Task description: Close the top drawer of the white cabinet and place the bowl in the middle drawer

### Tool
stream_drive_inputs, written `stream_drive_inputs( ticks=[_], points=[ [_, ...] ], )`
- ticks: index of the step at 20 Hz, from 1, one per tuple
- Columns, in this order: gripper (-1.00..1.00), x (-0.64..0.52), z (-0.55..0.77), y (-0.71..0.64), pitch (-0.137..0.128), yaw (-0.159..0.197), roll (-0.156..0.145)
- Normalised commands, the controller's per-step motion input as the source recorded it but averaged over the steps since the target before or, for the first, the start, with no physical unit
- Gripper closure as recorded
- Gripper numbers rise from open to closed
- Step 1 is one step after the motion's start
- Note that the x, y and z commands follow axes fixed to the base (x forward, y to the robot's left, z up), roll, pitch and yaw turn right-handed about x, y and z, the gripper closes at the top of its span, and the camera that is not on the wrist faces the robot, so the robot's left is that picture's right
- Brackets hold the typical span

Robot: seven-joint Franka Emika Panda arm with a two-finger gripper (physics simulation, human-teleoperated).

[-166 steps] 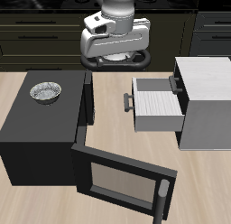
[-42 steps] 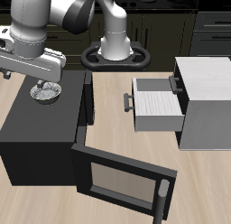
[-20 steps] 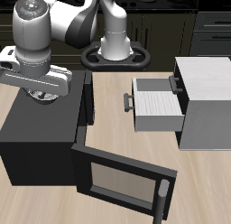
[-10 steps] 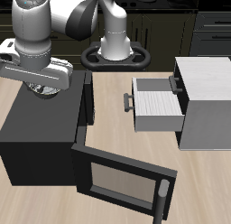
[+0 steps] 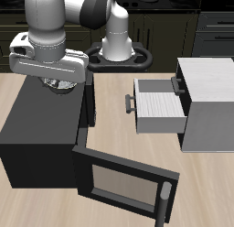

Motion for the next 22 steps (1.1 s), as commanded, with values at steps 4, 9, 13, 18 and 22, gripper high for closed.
stream_drive_inputs(
  ticks=[4,9,13,18,22],
  points=[
    [1.0,-0.01,0.04,0.42,-0.029,-0.003,0.033],
    [1.0,-0.05,0.0,0.37,-0.02,-0.014,0.029],
    [1.0,-0.05,-0.05,0.45,-0.016,0.006,0.058],
    [1.0,-0.03,-0.01,0.3,-0.004,-0.002,0.039],
    [1.0,-0.1,-0.04,0.47,-0.004,-0.003,0.072]
  ],
)
